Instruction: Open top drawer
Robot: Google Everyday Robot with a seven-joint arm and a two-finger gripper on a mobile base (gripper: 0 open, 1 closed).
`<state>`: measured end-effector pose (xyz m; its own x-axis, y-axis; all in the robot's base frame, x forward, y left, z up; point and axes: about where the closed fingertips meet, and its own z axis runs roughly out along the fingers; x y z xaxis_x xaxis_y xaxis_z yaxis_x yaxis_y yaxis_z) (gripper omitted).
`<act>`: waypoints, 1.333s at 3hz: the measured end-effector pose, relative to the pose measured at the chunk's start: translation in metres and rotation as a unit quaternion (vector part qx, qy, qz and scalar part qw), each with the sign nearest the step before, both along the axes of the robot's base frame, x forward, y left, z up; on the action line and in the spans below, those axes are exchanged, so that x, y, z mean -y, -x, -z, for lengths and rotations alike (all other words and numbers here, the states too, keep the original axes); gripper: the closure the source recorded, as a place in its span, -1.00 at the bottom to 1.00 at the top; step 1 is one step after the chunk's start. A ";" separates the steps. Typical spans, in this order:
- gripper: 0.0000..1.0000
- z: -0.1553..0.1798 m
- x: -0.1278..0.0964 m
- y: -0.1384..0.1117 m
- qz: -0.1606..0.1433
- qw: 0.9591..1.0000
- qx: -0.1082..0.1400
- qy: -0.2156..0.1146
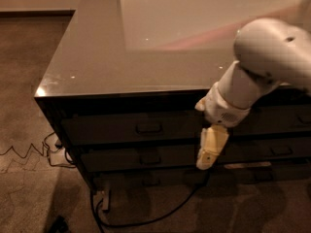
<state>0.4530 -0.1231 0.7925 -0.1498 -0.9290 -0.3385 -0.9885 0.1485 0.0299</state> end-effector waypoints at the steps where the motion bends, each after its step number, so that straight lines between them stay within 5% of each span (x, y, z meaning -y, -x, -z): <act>1: -1.00 0.036 -0.016 -0.004 0.001 1.000 -0.020 0.001; 3: -1.00 0.069 -0.051 -0.020 0.030 0.997 0.059 0.035; 4: -1.00 0.088 -0.061 -0.028 0.039 0.995 0.072 0.062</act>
Offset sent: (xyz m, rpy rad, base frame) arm 0.0302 0.0574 -0.0723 -0.0552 -0.1572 -0.0787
